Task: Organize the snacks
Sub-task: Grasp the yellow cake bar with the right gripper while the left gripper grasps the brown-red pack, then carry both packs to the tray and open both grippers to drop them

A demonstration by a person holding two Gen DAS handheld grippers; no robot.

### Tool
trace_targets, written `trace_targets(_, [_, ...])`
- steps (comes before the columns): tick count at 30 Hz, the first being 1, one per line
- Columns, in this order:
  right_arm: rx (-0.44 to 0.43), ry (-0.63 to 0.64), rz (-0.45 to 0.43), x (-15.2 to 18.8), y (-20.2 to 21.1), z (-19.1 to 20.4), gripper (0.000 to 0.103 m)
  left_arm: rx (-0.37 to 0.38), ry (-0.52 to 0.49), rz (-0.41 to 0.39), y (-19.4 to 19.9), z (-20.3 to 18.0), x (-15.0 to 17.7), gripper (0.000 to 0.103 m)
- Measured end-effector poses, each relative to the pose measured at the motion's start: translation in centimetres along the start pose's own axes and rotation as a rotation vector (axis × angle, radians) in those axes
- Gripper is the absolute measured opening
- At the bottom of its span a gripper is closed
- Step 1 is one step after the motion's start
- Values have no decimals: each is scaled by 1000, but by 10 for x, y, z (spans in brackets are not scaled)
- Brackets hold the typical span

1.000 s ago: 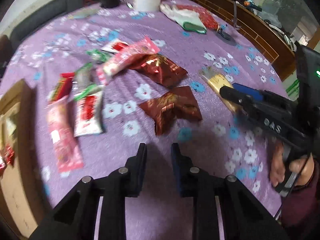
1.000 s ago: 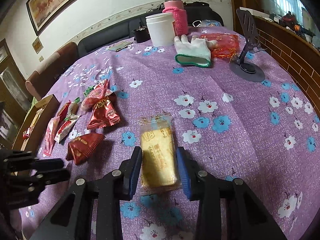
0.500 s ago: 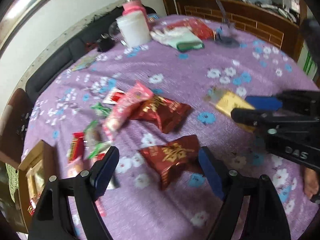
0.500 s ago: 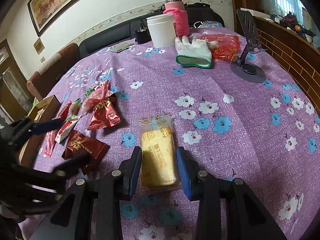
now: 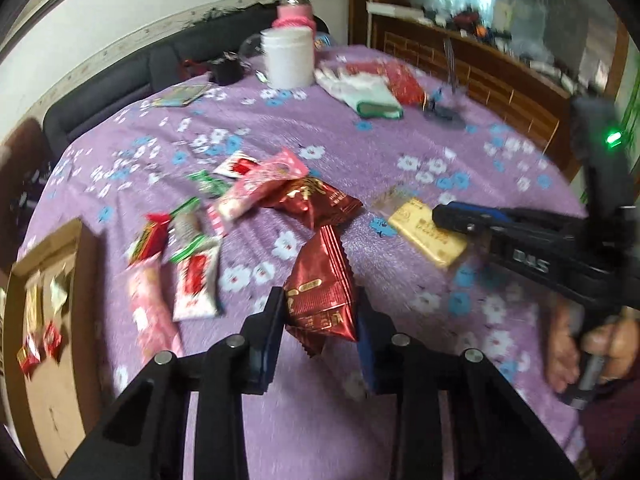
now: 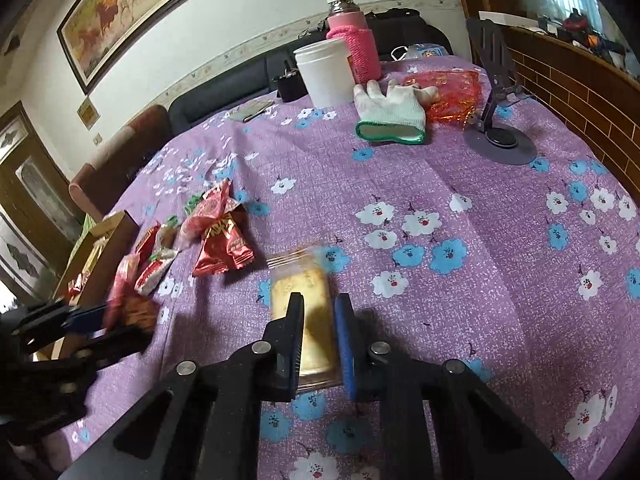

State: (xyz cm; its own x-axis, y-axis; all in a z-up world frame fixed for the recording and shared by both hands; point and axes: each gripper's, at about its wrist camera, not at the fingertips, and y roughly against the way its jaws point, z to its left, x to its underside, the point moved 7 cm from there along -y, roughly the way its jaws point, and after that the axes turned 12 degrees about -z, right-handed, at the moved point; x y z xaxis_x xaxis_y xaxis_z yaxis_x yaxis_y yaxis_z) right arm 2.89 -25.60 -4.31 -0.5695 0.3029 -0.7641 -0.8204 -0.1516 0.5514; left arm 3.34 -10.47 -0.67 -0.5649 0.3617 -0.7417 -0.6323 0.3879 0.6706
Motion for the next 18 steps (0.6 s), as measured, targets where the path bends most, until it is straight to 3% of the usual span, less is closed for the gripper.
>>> trace_targets(5, [-11,31,-38,-4,5,9,21,8,63,-55,39,13,4,32])
trace_targets(7, [-5,90,-16,2,0,19,46,6,78,-73,52,17,7,32])
trace_targets(8, [24,128,-11,5,-3,22,47,8,86,-79,58,19,8,32])
trace_targets(12, [79,207,43,14,-15,29,47,-5,122,-109,82,33,14,32])
trace_targets(14, [120,243,45,15,-15,29,35,-20,139,-123,95,44,18,32])
trace_targets(18, [131,255,62,18,-8,29,35,-59,175,-154,123,72,26,32])
